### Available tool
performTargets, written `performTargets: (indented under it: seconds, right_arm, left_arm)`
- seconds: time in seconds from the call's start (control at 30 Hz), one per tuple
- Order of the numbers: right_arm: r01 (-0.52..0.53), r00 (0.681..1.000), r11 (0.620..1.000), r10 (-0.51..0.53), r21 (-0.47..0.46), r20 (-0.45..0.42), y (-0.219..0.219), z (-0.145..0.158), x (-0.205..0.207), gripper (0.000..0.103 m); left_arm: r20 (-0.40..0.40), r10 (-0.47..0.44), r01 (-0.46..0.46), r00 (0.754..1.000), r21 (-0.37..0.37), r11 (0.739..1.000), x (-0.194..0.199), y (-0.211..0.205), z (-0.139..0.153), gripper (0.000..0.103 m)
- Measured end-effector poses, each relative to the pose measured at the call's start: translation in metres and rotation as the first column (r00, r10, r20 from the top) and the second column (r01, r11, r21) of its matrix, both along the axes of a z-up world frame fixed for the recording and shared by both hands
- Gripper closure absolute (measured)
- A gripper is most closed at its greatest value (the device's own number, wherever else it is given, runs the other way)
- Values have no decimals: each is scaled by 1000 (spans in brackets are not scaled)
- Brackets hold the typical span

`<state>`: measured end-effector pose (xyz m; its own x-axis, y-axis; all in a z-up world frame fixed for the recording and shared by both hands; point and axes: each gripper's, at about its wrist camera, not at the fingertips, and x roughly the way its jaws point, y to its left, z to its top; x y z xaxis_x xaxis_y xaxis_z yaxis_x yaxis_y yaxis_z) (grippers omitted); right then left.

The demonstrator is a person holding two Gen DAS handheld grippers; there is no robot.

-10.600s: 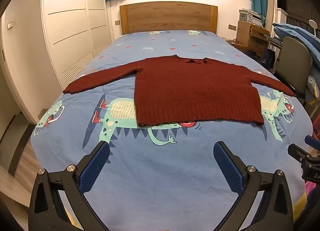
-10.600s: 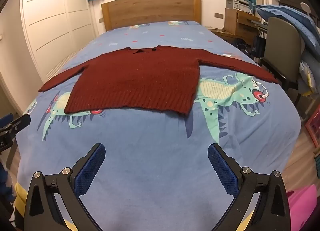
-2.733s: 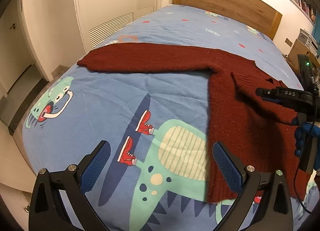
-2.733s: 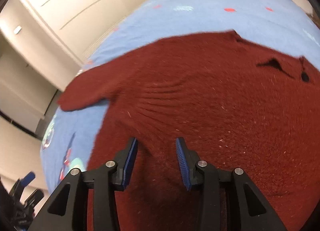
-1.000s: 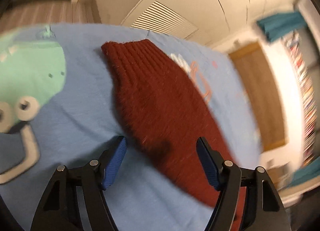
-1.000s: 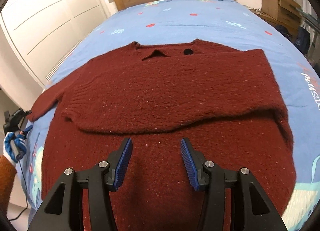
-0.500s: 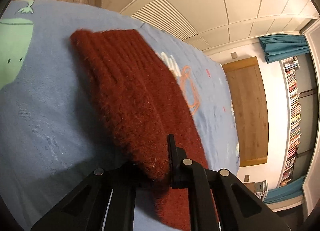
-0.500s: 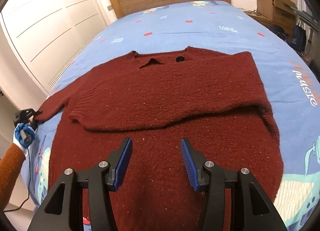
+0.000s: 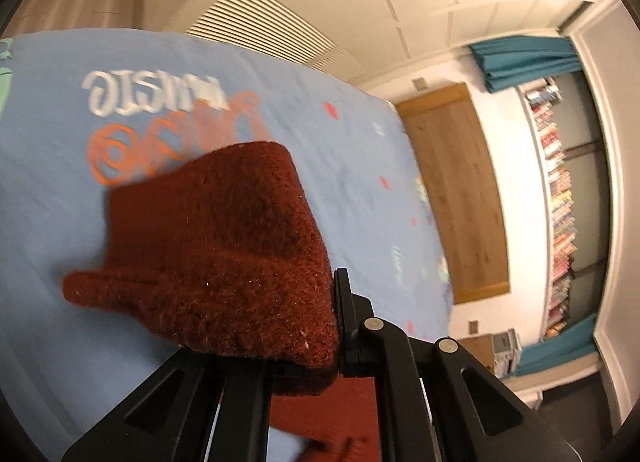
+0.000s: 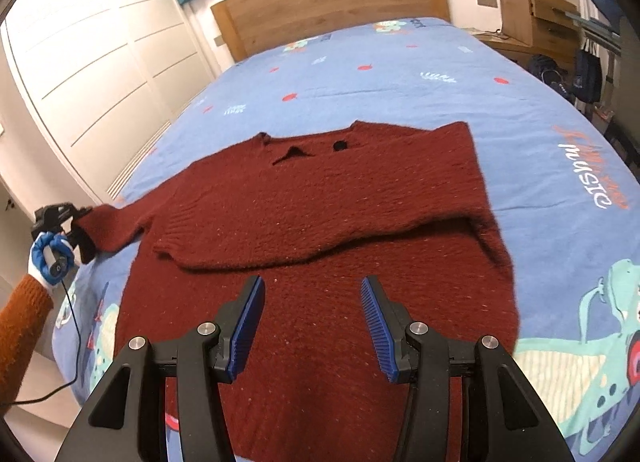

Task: Fold small clothes
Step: 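Grasp the other sleeve cuff with the left tool and lift it, then fold the gripped sleeve across the sweater body with the left tool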

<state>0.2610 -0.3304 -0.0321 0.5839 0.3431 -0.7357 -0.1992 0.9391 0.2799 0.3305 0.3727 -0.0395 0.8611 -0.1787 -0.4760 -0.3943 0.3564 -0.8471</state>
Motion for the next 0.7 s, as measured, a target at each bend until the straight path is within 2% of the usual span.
performTargets:
  seconds: [0.17, 0.33, 0.53, 0.7]
  right_arm:
    - [25, 1000, 1000, -25, 15, 14, -19, 9, -13, 51]
    - [44, 999, 999, -45, 26, 24, -38, 14, -24, 51]
    - [70, 997, 996, -72, 50, 21, -60, 15, -36, 51]
    - [95, 995, 994, -96, 46, 23, -78, 19, -47, 51]
  left_arm:
    - [61, -69, 70, 996, -8, 998, 17, -37, 30, 97]
    - [105, -177, 177, 979, 17, 984, 39, -86, 62, 97]
    - [140, -352, 349, 925, 46, 936, 72, -172, 86, 97]
    - [164, -488, 485, 857, 62, 872, 87, -250, 98, 97]
